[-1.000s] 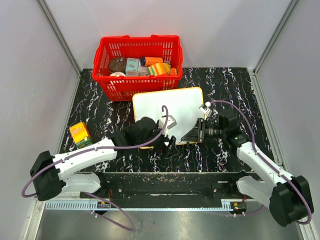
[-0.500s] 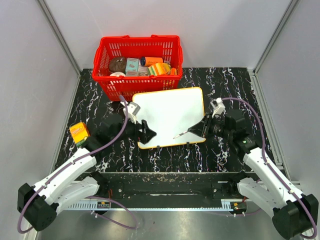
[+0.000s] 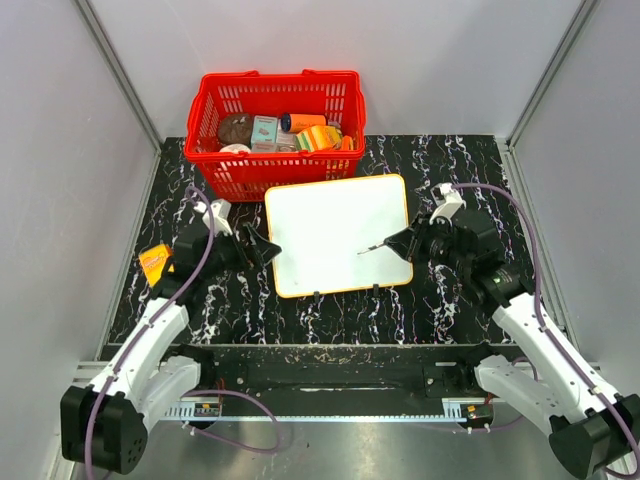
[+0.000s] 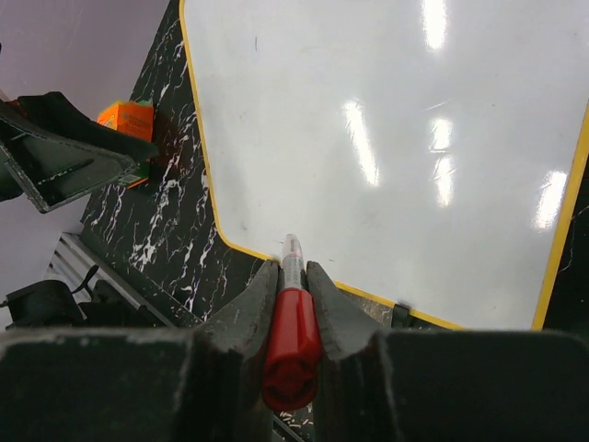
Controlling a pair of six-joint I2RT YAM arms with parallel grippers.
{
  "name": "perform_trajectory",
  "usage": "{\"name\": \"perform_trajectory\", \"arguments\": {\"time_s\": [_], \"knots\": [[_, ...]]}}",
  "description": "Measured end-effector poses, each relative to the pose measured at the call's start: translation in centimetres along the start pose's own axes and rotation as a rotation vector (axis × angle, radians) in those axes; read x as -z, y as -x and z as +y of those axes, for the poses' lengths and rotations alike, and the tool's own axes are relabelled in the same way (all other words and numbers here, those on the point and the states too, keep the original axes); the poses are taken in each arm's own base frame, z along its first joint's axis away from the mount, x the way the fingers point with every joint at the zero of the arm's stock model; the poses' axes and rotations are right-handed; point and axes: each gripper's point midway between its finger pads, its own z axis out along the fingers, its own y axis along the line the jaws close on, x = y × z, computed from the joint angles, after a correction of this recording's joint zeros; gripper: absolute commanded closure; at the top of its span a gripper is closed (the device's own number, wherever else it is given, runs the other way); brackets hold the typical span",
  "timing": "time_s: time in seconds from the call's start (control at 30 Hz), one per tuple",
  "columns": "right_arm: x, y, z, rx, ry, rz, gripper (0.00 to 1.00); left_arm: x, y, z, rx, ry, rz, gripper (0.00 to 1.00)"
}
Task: Write a sentence on the whiteboard
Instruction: Hold the whiteboard at the center of the board.
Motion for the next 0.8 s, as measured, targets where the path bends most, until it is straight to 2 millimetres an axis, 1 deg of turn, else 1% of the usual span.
{"name": "perform_trajectory", "arguments": {"time_s": [0.13, 0.23, 0.37, 0.57, 0.7, 0.8], "knots": [[-0.2, 0.6, 0.3, 0.031, -0.022, -0.024, 1.0, 0.1, 1.2, 0.0, 0.03, -0.021, -0.035, 0.1], [-0.8, 0.7, 0.9, 0.067, -0.034, -0.022, 1.0, 0.0, 1.8, 0.0, 0.034, -0.034, -0.05, 0.1], [-2.0, 0.8, 2.2, 0.121, -0.042, -0.014, 1.0, -0.4, 2.3, 0.1, 0.034, -0.035, -0.046, 0.1], [-3.8, 0.3, 4.3, 0.213, -0.061, -0.021, 1.0, -1.1, 2.8, 0.2, 0.04, -0.042, -0.055, 0.09], [-4.5, 0.4, 4.9, 0.236, -0.071, -0.038, 1.0, -1.8, 3.4, 0.2, 0.046, -0.053, -0.073, 0.08], [-4.6, 0.9, 5.1, 0.237, -0.074, -0.063, 1.0, -2.1, 3.2, 0.6, 0.049, -0.046, -0.064, 0.08]]}}
